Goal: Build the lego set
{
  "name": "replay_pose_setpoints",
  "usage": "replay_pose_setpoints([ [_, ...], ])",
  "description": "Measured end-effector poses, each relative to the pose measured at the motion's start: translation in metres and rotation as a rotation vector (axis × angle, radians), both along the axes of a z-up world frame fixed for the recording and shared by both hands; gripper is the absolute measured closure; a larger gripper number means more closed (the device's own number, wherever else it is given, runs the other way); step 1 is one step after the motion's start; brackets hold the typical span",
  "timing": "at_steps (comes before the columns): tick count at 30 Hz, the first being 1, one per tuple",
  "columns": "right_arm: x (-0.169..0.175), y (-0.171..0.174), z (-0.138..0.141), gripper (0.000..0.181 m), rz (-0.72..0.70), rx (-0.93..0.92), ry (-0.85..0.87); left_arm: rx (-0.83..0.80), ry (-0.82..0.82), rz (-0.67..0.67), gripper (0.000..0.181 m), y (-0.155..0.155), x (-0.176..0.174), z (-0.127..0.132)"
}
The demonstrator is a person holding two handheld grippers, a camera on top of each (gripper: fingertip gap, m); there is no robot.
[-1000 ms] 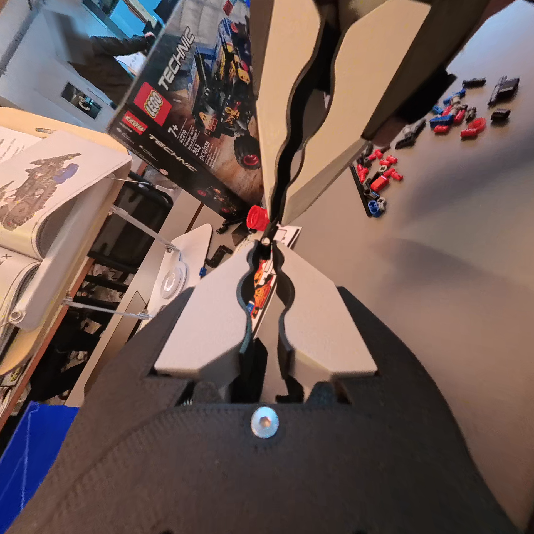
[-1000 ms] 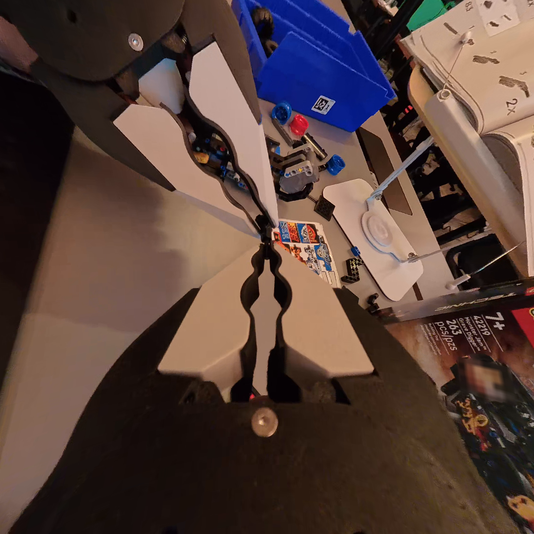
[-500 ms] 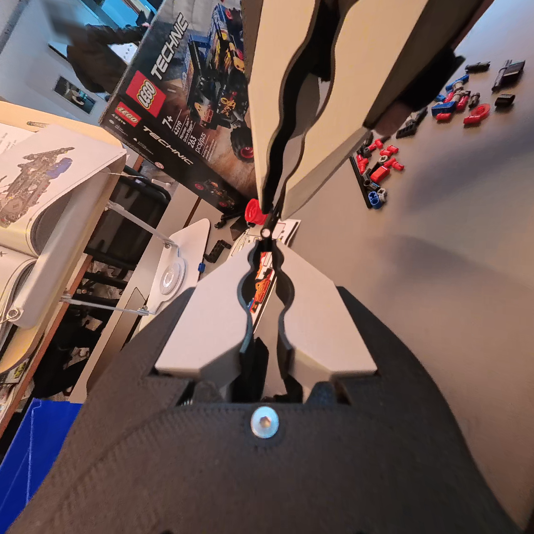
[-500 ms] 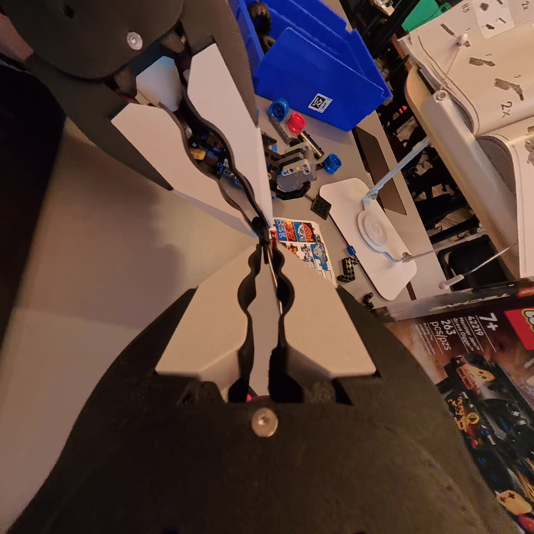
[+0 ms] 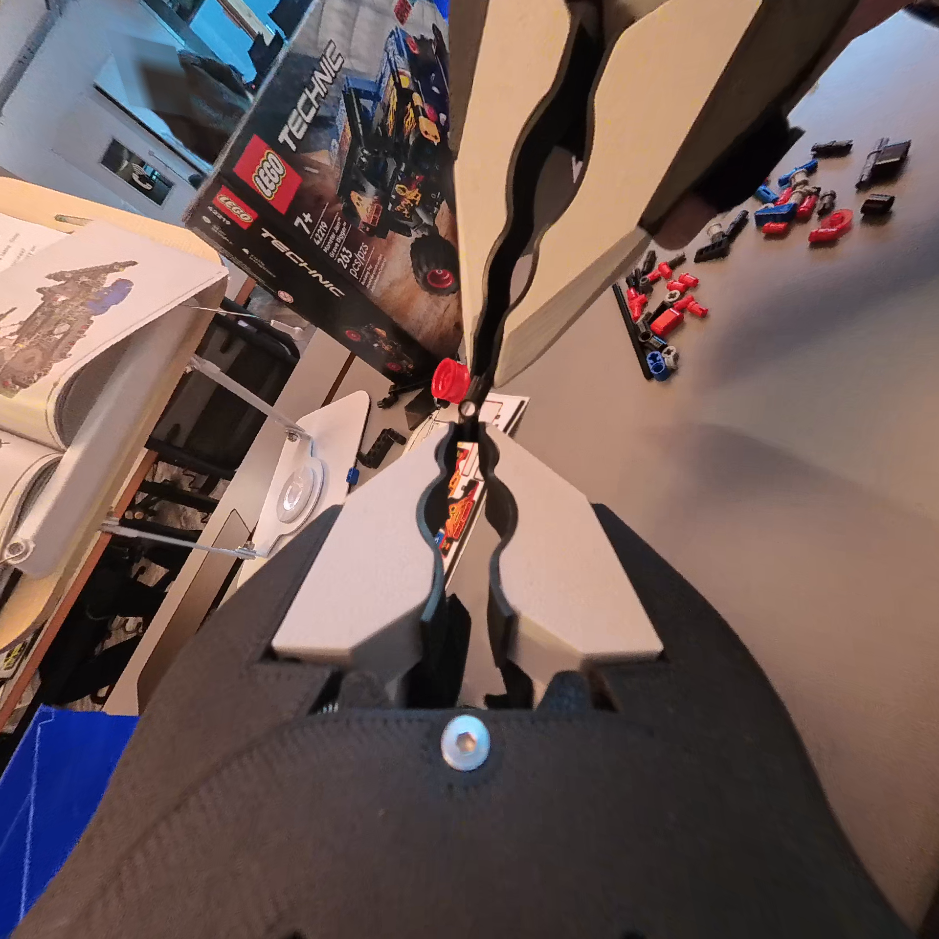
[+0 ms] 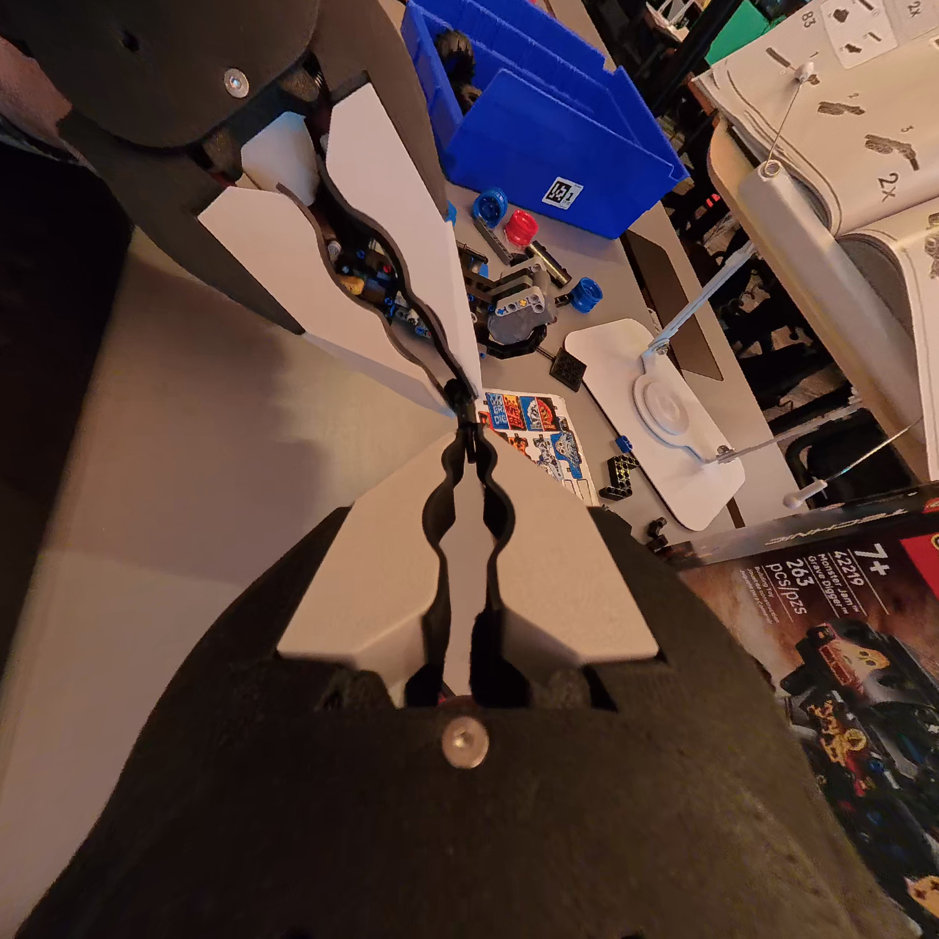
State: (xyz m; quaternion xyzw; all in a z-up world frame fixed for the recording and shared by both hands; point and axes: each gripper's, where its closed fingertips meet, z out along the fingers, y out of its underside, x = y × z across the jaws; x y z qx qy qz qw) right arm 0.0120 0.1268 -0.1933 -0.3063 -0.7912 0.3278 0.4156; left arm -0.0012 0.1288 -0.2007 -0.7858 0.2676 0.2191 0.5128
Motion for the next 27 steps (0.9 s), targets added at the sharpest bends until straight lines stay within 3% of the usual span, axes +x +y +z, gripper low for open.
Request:
replay_pose_setpoints([
  [18,0.0017,0.0015,0.0076,0.179,0.008,-0.07,0.023,0.041,-0.03,-0.003,0.176,0.0004,-0.0008,0.0081],
  [27,0.0011,-0.0021,0.0017,0.171,0.009,0.011,0.011,0.006,0.009,0.008,0.176,0.0012,-0.0023,0.0007],
])
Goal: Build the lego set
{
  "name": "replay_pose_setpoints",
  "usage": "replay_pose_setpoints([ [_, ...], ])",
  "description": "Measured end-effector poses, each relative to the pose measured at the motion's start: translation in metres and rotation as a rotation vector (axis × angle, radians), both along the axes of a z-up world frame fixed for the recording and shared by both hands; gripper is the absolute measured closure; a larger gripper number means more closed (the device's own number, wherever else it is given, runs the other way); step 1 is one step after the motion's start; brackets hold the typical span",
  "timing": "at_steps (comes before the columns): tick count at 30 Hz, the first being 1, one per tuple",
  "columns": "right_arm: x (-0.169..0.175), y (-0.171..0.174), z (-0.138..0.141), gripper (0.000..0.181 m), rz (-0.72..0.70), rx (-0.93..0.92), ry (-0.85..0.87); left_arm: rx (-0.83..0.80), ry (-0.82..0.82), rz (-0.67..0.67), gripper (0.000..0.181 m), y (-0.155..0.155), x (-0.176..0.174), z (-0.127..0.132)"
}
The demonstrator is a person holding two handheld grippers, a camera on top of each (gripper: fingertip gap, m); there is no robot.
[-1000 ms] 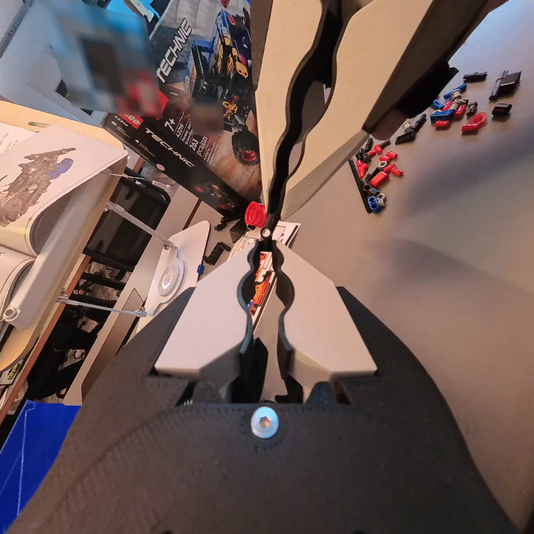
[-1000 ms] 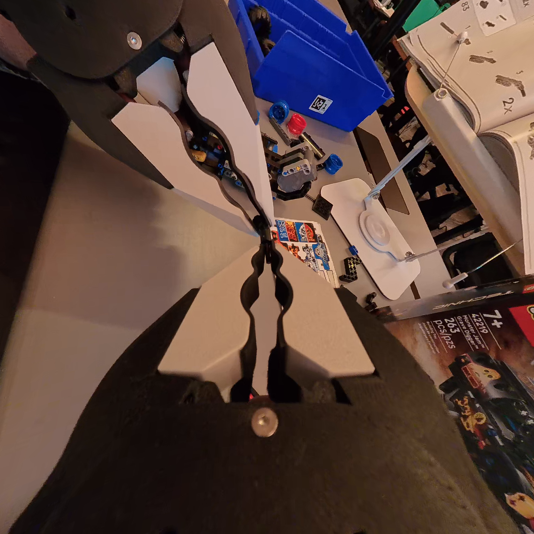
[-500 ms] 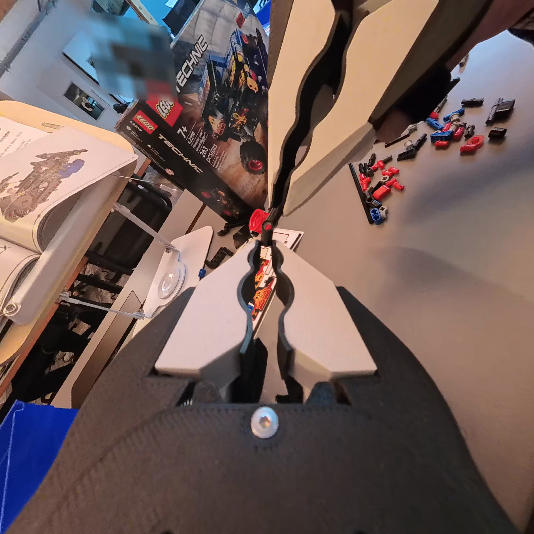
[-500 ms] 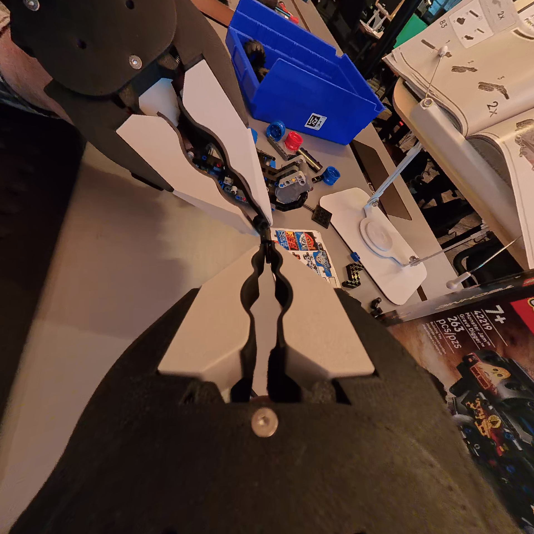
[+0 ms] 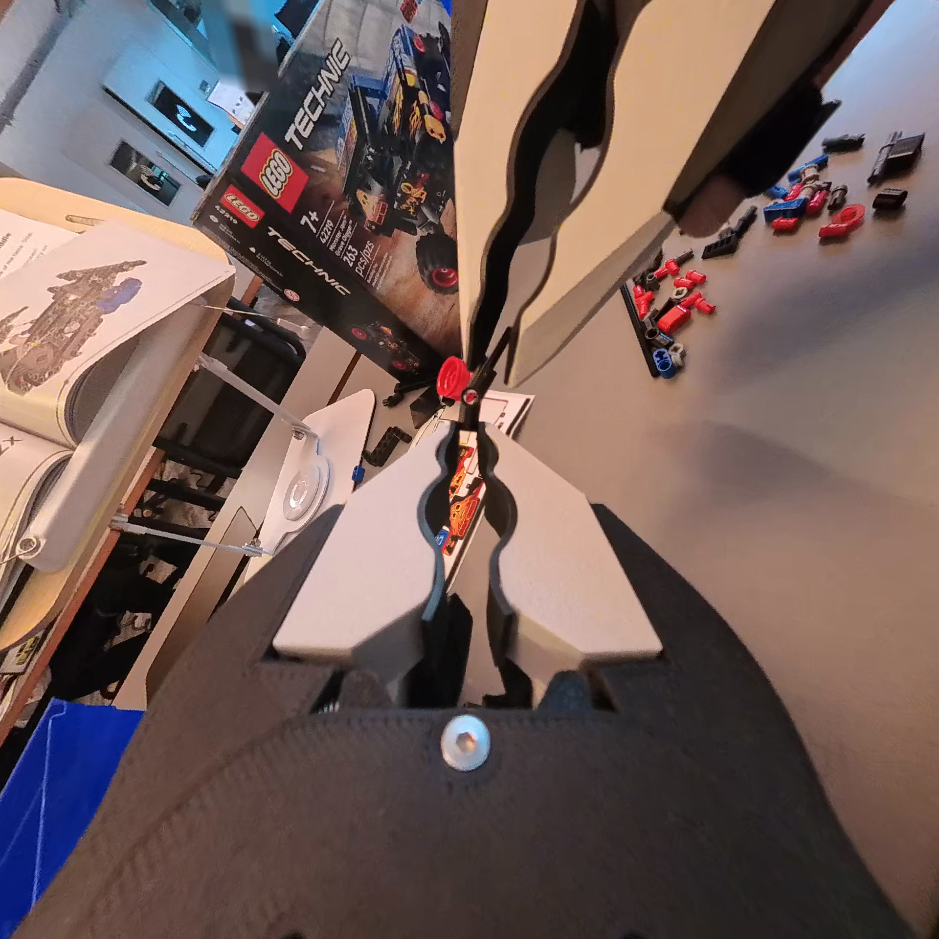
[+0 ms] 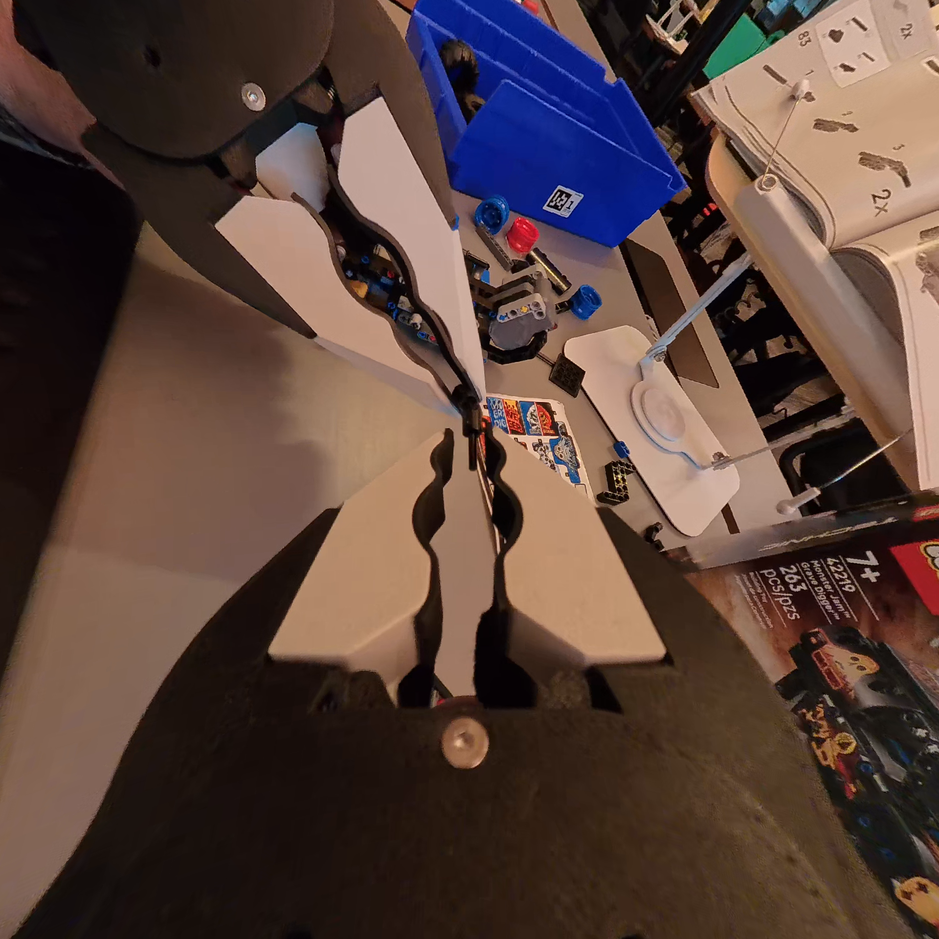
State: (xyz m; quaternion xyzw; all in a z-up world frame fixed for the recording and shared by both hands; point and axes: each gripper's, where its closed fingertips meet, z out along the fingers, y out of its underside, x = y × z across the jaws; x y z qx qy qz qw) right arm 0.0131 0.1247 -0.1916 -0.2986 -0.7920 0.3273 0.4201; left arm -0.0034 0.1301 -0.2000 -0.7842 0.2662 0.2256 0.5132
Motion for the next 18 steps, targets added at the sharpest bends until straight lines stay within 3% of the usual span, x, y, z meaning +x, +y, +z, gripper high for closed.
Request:
replay_pose_setpoints([
  [18,-0.0002,0.0,-0.0068,0.176,-0.007,0.041,-0.027,-0.023,0.003,-0.018,0.176,0.0022,0.0071,-0.0069],
])
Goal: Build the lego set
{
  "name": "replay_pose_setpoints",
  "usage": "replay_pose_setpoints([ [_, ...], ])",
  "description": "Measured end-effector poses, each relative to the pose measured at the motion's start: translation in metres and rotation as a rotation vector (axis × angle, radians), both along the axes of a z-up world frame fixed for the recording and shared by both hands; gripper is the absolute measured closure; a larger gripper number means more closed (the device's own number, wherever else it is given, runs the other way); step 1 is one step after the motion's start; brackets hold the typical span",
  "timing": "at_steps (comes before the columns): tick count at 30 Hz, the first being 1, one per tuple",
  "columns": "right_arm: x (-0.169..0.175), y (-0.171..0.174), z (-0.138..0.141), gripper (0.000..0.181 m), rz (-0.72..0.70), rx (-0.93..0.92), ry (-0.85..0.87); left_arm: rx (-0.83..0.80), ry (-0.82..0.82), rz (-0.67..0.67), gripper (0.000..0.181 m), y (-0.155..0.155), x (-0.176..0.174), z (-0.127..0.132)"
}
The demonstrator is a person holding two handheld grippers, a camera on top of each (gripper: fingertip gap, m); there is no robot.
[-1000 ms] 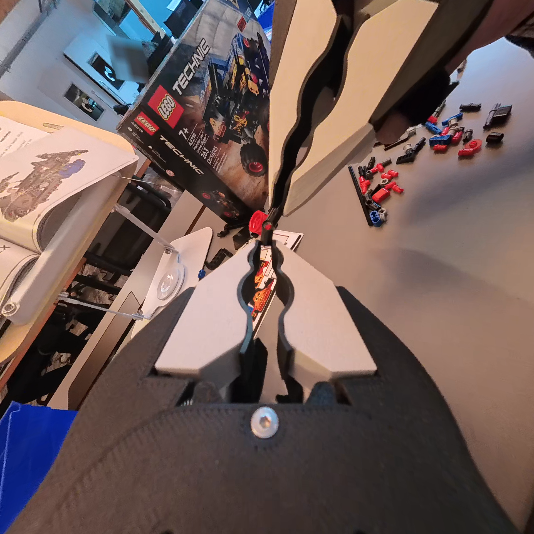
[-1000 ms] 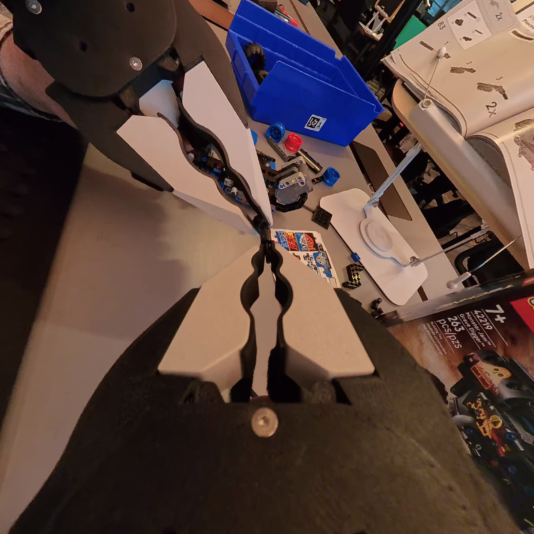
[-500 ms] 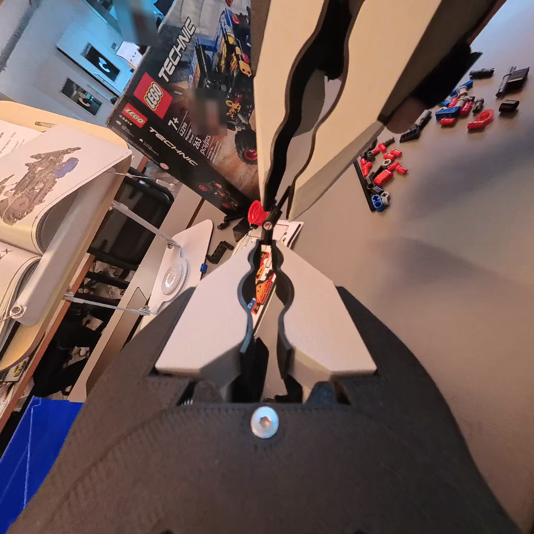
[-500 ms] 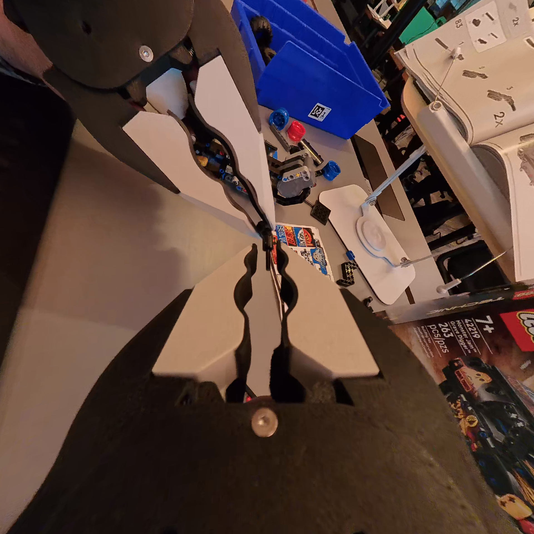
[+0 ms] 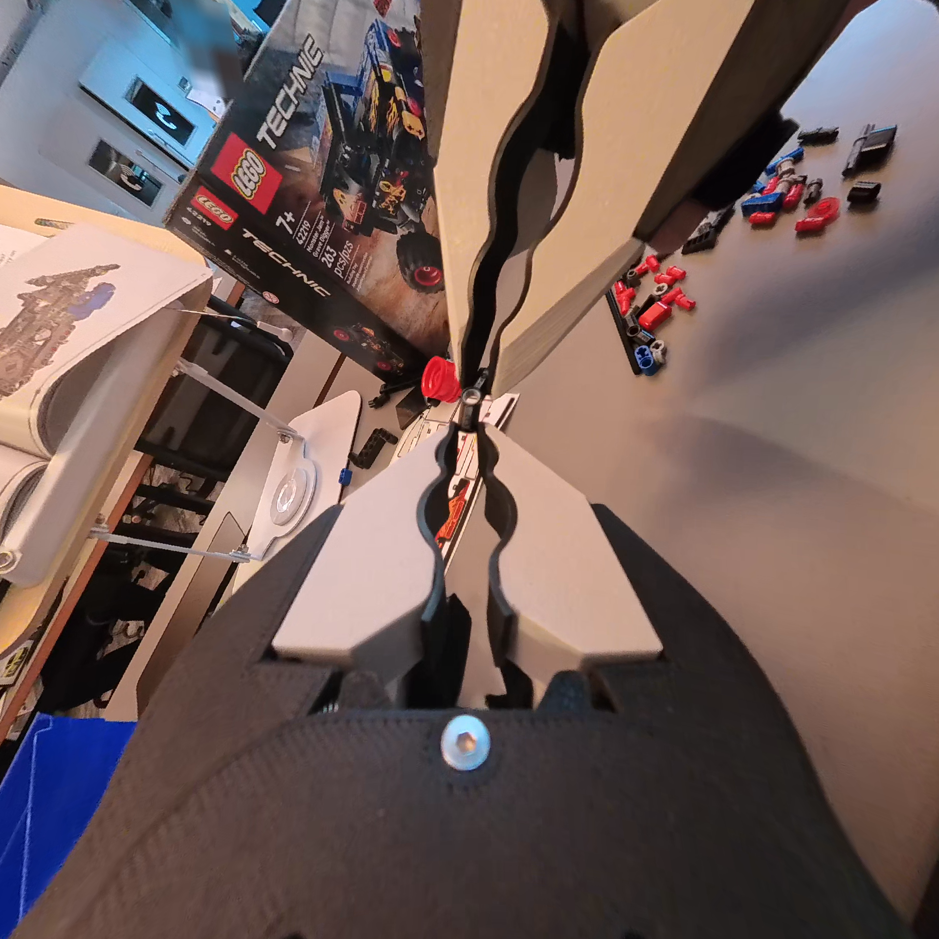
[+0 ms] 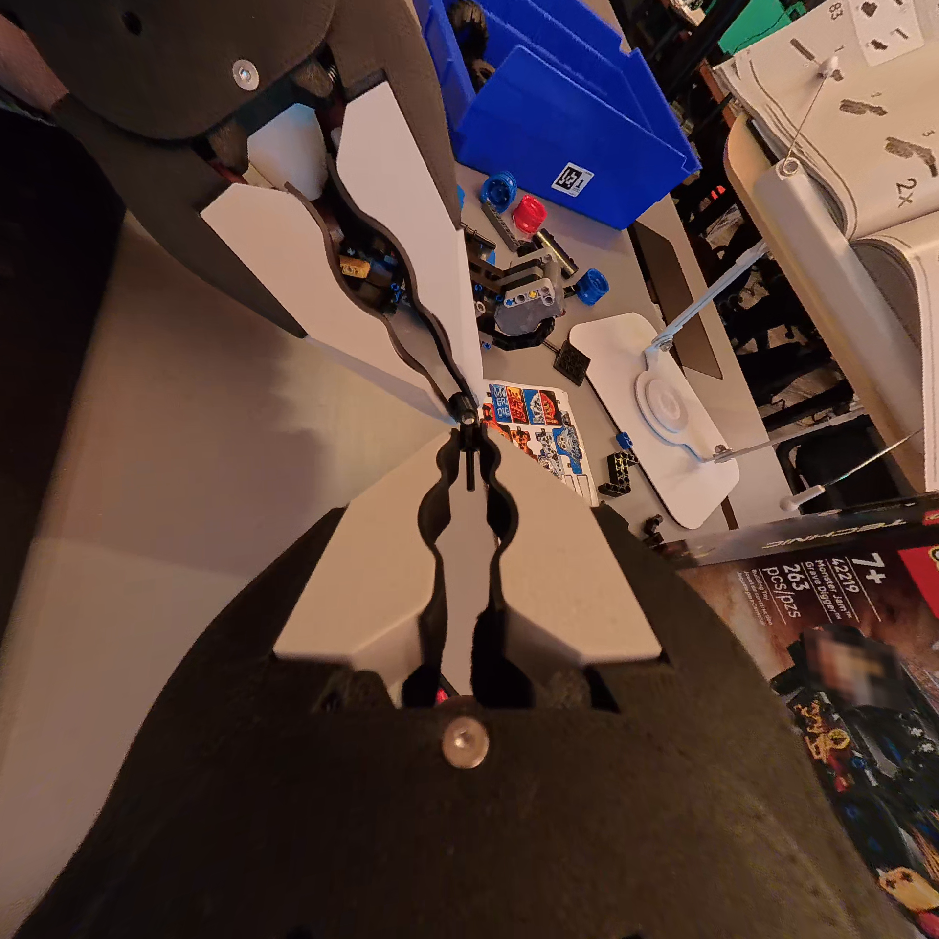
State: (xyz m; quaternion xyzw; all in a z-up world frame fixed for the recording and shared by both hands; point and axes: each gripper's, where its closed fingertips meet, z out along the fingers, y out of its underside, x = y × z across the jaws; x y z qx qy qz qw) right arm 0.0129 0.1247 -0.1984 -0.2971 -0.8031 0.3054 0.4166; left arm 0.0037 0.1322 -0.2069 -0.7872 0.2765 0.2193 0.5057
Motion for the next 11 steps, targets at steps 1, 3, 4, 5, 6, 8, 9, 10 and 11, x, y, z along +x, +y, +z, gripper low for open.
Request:
replay_pose_setpoints([
  [1,0.0,0.001,0.001,0.176,-0.001,-0.004,0.002,0.003,-0.003,0.0,0.176,0.0,0.0,0.0],
  [3,0.001,0.003,0.001,0.176,-0.008,-0.009,0.002,0.004,-0.008,0.001,0.176,-0.002,0.0,0.001],
  [4,0.001,0.004,0.001,0.176,-0.011,-0.013,0.003,0.004,-0.012,0.002,0.175,-0.002,-0.001,0.001],
  [5,0.001,0.006,0.002,0.176,-0.012,-0.019,0.004,0.003,-0.017,0.001,0.173,-0.002,-0.001,0.001],
  [6,0.001,0.006,0.002,0.176,-0.014,-0.027,0.006,0.003,-0.02,0.0,0.173,-0.002,0.0,0.001],
  [8,0.002,0.009,0.002,0.176,-0.019,-0.036,0.006,0.006,-0.022,-0.003,0.171,-0.003,0.0,0.003],
  [9,0.002,0.01,0.002,0.176,-0.022,-0.041,0.005,0.008,-0.028,-0.005,0.17,-0.003,0.0,0.003],
  [10,0.002,0.011,0.001,0.176,-0.025,-0.045,0.004,0.01,-0.034,-0.006,0.169,-0.004,0.0,0.004],
  [11,0.001,0.012,0.0,0.176,-0.027,-0.047,0.002,0.013,-0.037,-0.006,0.169,-0.004,0.0,0.005],
])
